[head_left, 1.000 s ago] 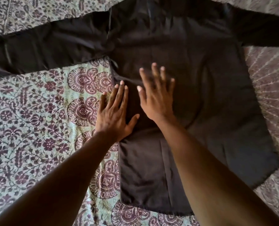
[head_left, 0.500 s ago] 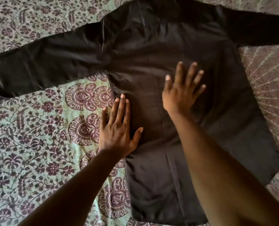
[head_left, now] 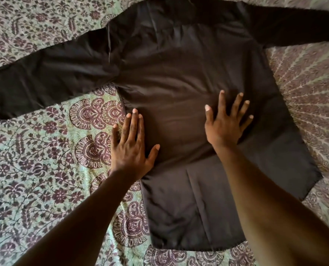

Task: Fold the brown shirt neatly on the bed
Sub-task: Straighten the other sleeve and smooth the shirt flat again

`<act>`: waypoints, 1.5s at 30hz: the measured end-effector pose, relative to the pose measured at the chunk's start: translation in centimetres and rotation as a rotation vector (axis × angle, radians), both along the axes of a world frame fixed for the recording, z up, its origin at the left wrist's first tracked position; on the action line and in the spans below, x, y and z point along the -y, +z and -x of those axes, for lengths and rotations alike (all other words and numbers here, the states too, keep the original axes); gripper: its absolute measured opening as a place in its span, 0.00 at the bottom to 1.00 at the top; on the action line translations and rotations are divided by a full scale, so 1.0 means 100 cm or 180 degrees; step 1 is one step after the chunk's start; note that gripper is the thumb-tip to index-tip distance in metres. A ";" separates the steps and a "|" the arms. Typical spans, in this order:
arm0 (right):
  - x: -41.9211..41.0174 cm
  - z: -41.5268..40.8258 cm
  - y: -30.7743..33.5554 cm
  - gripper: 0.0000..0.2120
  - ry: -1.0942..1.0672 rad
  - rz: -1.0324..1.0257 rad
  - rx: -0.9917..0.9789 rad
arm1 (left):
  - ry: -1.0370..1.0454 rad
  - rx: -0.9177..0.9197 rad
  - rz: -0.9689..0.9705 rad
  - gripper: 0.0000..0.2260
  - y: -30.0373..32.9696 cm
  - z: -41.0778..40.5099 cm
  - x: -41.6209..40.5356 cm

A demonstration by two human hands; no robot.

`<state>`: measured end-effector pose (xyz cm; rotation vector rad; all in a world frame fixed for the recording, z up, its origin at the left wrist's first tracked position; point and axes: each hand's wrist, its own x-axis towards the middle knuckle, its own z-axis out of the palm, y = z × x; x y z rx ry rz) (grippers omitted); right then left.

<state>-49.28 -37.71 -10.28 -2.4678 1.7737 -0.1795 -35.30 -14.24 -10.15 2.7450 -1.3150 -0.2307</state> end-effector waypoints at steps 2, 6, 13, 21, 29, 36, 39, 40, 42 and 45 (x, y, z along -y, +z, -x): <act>-0.034 -0.020 0.007 0.31 0.0474 0.0156 0.0099 | 0.0030 0.0022 0.0085 0.40 0.004 0.003 0.003; -0.105 -0.022 -0.003 0.29 0.1244 -0.0192 0.0120 | -0.0564 -0.0012 0.0372 0.32 0.002 0.014 0.012; -0.088 0.125 -0.006 0.29 0.0077 -0.0060 -0.0255 | -0.0678 0.0157 0.0112 0.31 -0.002 0.020 0.014; -0.103 0.118 0.019 0.32 -0.0258 -0.0025 0.0058 | -0.0957 -0.0052 0.0398 0.30 0.015 0.051 0.040; -0.183 0.170 0.008 0.31 -0.0090 -0.0438 -0.0316 | -0.0954 -0.0039 -0.0016 0.33 0.007 0.081 0.003; -0.173 0.193 0.028 0.33 -0.0245 -0.0415 -0.0334 | -0.1338 -0.0124 -0.0243 0.43 0.012 0.127 -0.033; -0.155 0.134 0.022 0.27 0.0493 -0.0451 -0.0181 | -0.1291 -0.0170 -0.0271 0.47 0.014 0.130 -0.035; -0.155 0.121 0.017 0.27 0.0686 -0.0515 -0.0159 | -0.1306 -0.0179 -0.0288 0.49 0.015 0.130 -0.035; -0.160 0.121 0.007 0.26 0.0748 -0.0608 -0.0191 | -0.1397 -0.0166 -0.0319 0.52 0.017 0.128 -0.035; -0.178 0.169 0.012 0.28 0.0606 -0.0553 -0.0252 | -0.1569 -0.0137 -0.0383 0.55 0.020 0.128 -0.038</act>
